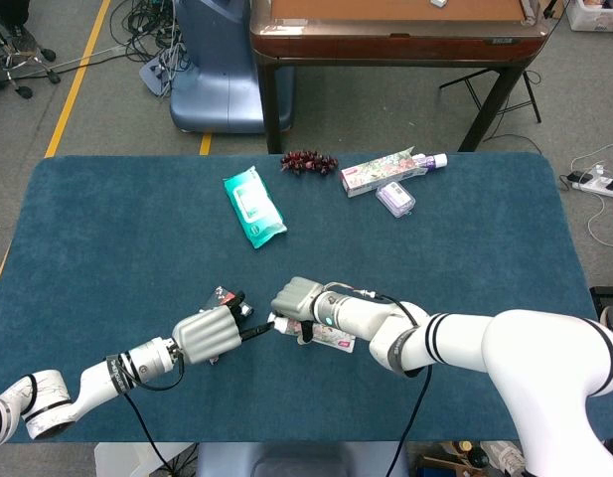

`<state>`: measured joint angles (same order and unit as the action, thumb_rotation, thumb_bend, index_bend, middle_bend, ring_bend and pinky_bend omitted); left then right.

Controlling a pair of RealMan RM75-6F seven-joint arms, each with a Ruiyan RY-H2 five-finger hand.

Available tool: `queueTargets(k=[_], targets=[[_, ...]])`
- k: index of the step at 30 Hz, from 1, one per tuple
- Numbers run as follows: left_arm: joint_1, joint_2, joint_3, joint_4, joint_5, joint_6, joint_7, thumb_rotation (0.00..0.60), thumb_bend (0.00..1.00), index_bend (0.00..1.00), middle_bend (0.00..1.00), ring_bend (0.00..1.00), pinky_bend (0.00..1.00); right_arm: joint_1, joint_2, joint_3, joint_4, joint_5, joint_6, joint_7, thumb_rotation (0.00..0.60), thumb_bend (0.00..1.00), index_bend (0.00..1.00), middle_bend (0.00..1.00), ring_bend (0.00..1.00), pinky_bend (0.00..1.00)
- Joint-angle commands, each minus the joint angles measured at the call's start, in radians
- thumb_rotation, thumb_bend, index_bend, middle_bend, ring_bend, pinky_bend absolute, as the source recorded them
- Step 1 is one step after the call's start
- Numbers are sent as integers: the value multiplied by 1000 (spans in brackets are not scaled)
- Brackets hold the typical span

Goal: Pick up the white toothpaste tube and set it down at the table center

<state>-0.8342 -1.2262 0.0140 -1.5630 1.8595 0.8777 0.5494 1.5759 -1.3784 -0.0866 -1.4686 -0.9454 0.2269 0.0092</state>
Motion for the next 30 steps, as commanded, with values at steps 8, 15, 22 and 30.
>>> queueTargets(k=[8, 15, 22, 30], targets=[[3, 3, 1, -13, -27, -8, 22, 600, 204, 44, 520, 469, 203, -6, 4, 6, -4, -10, 3, 6, 600, 1000, 1000, 920, 846, 647], [3, -1, 7, -9, -36, -11, 23, 600, 204, 44, 519, 469, 203, -14, 7, 13, -7, -20, 4, 11, 600, 1000, 1000, 921, 847, 647], [5, -1, 13, -9, -42, -4, 15, 600, 204, 44, 519, 469, 203, -31, 29, 31, -24, -35, 18, 18, 600, 1000, 1000, 921, 851, 647], [25, 30, 6, -18, -66, 30, 7, 600, 204, 44, 519, 469, 203, -35, 65, -16, -27, -35, 12, -6, 600, 1000, 1000, 921, 851, 647]])
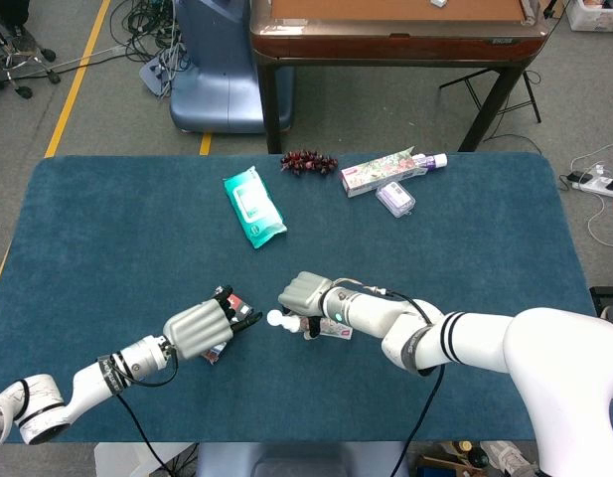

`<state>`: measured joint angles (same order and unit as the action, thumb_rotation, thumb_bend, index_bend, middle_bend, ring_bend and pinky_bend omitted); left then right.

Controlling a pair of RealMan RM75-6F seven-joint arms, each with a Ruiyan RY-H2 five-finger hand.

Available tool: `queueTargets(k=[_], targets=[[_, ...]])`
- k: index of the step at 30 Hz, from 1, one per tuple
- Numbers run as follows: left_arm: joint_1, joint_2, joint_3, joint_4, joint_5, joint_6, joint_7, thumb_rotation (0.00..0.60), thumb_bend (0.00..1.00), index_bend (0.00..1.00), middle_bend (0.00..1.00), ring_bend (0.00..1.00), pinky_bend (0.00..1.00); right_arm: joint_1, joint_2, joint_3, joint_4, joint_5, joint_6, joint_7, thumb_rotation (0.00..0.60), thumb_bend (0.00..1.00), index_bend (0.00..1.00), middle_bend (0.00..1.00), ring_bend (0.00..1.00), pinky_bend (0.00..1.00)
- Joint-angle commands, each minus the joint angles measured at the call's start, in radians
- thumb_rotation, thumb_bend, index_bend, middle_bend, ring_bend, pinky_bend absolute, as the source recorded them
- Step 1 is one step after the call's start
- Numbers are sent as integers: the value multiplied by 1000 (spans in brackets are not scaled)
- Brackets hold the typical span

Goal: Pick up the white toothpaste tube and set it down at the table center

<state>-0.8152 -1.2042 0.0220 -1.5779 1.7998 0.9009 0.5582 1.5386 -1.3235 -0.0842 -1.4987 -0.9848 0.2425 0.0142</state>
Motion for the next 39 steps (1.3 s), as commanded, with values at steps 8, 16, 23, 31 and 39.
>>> queueTargets(k=[8, 16, 23, 31, 39], targets=[[33, 38, -9, -24, -35, 41, 4, 600, 204, 44, 519, 469, 203, 5, 24, -123, 16, 36, 35, -77, 600, 1000, 1000, 921, 831, 647], [44, 45, -14, -46, -58, 41, 25, 600, 204, 44, 517, 467, 203, -3, 26, -165, 8, 112, 142, -147, 600, 627, 787, 714, 629, 562], [48, 44, -15, -65, -63, 39, 44, 600, 204, 44, 516, 466, 203, 25, 20, -183, -22, 222, 194, -213, 472, 64, 33, 235, 320, 399], [65, 54, -19, -73, -79, 56, 49, 600, 205, 44, 515, 464, 203, 10, 39, -163, -59, 284, 276, -242, 459, 0, 0, 14, 170, 326], [130, 58, -51, -55, -170, 138, 26, 600, 204, 50, 514, 464, 203, -96, 158, -129, -155, 266, 412, -211, 467, 2, 0, 59, 168, 324]])
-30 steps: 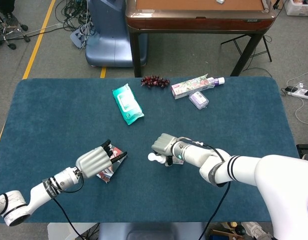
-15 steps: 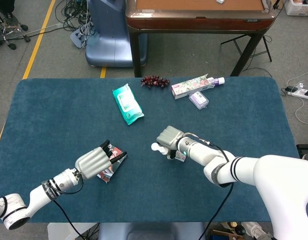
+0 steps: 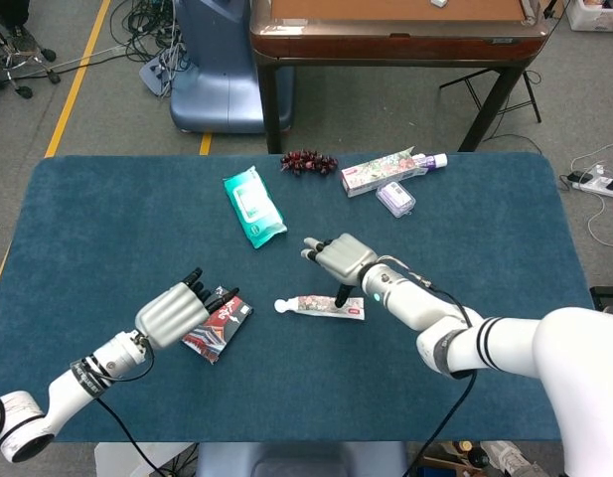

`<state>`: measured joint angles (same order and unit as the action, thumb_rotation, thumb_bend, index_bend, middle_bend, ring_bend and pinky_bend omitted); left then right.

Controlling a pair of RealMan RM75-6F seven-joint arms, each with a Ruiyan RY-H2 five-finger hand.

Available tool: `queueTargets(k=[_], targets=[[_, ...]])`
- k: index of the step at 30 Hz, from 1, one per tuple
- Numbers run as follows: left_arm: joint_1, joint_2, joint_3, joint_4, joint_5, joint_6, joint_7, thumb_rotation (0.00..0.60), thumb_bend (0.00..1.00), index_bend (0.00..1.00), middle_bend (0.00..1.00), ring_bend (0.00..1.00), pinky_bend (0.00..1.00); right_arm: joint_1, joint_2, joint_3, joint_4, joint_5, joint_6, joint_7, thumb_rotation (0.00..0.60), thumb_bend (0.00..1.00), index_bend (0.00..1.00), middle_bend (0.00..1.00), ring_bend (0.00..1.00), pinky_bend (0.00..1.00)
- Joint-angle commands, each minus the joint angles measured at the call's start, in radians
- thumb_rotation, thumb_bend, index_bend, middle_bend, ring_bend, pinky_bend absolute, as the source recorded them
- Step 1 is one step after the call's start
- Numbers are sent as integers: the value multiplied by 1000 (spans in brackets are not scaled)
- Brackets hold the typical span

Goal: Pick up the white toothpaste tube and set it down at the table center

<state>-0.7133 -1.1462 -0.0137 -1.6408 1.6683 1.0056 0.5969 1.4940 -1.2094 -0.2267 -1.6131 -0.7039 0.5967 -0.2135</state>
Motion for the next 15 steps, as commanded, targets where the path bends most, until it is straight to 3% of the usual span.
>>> queueTargets(k=[1, 5, 9, 15], targets=[[40, 0, -22, 10, -58, 47, -16, 600, 204, 53, 513, 463, 203, -71, 59, 14, -51, -23, 77, 21, 469, 5, 0, 68, 168, 324], [91, -5, -48, 9, -142, 106, -51, 600, 204, 63, 507, 456, 203, -180, 118, 17, -88, -68, 183, 47, 491, 91, 0, 141, 200, 326], [132, -5, -67, 4, -223, 136, -128, 600, 204, 70, 501, 448, 203, -281, 163, 16, -114, -94, 269, 65, 599, 111, 2, 204, 240, 361], [198, -2, -93, -9, -313, 197, -267, 600, 204, 75, 484, 437, 203, -439, 222, 15, -149, -153, 402, 88, 600, 115, 92, 293, 288, 398]])
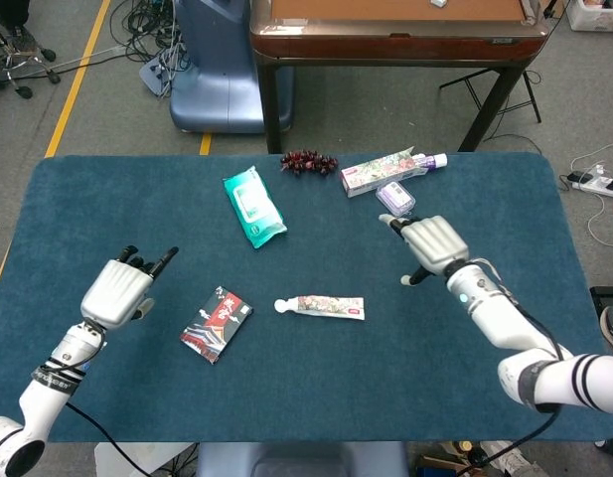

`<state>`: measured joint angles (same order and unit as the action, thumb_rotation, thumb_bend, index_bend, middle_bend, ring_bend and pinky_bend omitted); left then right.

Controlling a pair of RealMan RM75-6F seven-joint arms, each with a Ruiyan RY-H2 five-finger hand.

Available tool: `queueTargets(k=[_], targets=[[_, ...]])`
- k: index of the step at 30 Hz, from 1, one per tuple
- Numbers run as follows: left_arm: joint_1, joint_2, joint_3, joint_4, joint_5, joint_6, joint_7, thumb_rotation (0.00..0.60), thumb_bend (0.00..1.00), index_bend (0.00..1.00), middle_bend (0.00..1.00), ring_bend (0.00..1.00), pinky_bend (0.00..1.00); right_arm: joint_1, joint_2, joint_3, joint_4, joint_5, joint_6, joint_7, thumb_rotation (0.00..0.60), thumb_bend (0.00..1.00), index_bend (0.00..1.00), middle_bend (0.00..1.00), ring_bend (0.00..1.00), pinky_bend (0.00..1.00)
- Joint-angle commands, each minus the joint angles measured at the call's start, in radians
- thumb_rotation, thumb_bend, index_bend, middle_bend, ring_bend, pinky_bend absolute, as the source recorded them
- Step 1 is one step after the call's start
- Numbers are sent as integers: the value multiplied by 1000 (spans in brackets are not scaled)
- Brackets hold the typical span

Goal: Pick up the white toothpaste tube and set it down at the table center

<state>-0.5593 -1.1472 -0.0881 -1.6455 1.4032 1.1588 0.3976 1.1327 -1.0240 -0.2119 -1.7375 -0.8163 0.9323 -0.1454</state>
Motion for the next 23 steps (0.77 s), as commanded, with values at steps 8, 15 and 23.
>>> queueTargets(k=[8, 15, 23], targets=[[155, -10, -18, -6, -108, 154, -179, 600, 204, 104, 478, 430, 203, -326, 42, 0, -46, -154, 341, -4, 600, 116, 133, 330, 294, 398], [251, -8, -1, -26, -112, 260, -219, 600, 204, 142, 478, 429, 203, -514, 25, -2, -45, -259, 514, -9, 600, 111, 185, 330, 295, 398], [322, 9, 29, -80, -65, 332, -220, 600, 204, 143, 476, 429, 203, -689, 14, 10, -57, -349, 632, 22, 600, 111, 217, 344, 295, 398]])
